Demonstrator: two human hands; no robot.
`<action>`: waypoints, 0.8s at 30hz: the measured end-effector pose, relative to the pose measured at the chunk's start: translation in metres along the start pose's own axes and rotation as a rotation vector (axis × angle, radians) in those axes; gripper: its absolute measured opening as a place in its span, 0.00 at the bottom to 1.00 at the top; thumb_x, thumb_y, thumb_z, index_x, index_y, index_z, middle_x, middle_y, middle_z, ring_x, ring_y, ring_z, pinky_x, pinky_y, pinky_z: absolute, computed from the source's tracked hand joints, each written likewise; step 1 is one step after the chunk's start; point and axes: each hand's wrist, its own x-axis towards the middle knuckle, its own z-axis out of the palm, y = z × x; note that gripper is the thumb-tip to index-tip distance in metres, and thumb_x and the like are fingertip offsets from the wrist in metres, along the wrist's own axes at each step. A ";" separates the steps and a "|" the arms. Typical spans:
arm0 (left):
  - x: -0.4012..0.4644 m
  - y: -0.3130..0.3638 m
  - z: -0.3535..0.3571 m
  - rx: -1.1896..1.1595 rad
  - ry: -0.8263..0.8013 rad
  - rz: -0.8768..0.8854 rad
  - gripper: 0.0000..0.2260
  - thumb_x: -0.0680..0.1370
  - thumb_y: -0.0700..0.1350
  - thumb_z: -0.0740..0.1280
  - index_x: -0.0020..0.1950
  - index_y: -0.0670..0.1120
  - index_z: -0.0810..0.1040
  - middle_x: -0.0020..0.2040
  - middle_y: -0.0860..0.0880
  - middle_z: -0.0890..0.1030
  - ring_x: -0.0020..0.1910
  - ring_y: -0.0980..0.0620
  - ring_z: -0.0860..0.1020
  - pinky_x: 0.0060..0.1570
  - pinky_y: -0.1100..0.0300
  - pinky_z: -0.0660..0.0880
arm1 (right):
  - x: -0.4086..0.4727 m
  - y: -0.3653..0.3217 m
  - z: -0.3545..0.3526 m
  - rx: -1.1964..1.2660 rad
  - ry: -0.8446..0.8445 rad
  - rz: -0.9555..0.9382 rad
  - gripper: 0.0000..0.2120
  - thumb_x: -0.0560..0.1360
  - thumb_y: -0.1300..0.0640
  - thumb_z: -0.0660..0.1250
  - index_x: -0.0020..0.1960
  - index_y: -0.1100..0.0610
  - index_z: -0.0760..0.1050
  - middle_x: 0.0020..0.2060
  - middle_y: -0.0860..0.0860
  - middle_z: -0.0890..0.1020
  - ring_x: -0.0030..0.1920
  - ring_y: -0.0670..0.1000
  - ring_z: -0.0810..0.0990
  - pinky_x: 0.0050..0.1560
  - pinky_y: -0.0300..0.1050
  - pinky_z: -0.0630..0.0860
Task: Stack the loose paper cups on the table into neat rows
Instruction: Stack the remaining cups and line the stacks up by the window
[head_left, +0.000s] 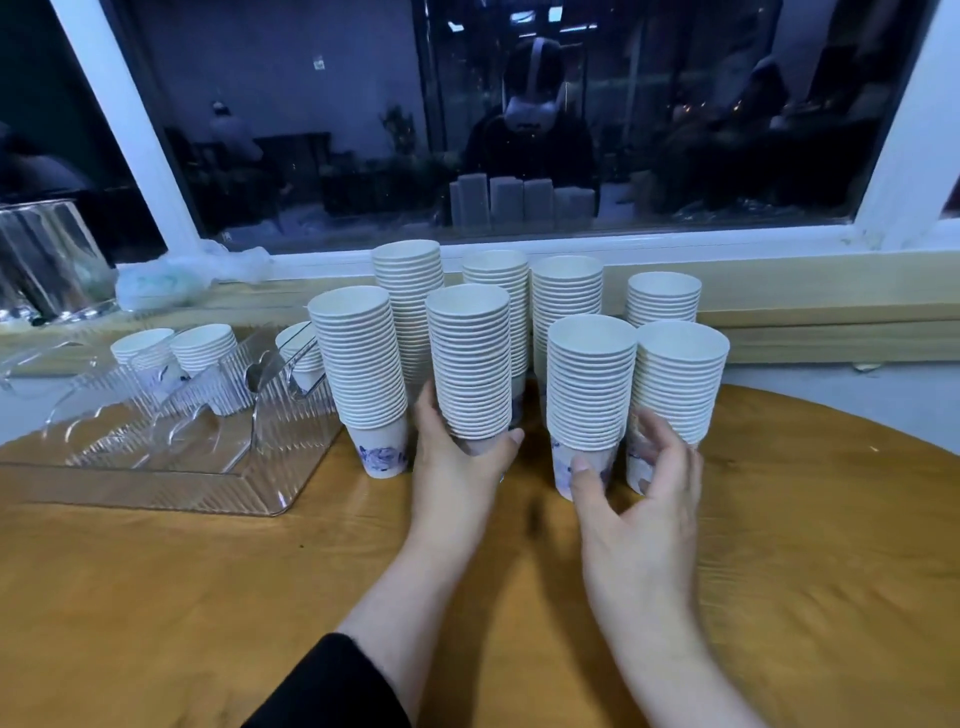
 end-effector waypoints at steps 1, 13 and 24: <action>-0.002 -0.003 0.000 -0.013 -0.030 -0.017 0.36 0.71 0.38 0.78 0.73 0.49 0.64 0.62 0.61 0.76 0.57 0.75 0.74 0.56 0.67 0.76 | 0.000 0.004 0.001 -0.024 -0.049 0.045 0.30 0.70 0.55 0.73 0.70 0.53 0.67 0.64 0.48 0.72 0.67 0.53 0.72 0.68 0.55 0.69; -0.010 -0.012 -0.015 0.048 -0.128 -0.038 0.31 0.70 0.46 0.80 0.68 0.52 0.70 0.60 0.60 0.80 0.60 0.65 0.78 0.60 0.60 0.76 | 0.018 0.022 0.017 -0.046 -0.210 0.112 0.40 0.65 0.51 0.77 0.72 0.47 0.62 0.65 0.46 0.76 0.65 0.49 0.75 0.63 0.55 0.75; -0.052 0.002 -0.085 0.057 -0.043 -0.045 0.32 0.64 0.53 0.78 0.66 0.58 0.72 0.58 0.63 0.82 0.57 0.64 0.79 0.57 0.60 0.77 | 0.012 -0.012 0.031 -0.166 -0.259 0.064 0.36 0.67 0.53 0.78 0.69 0.53 0.64 0.60 0.51 0.79 0.60 0.56 0.77 0.51 0.46 0.68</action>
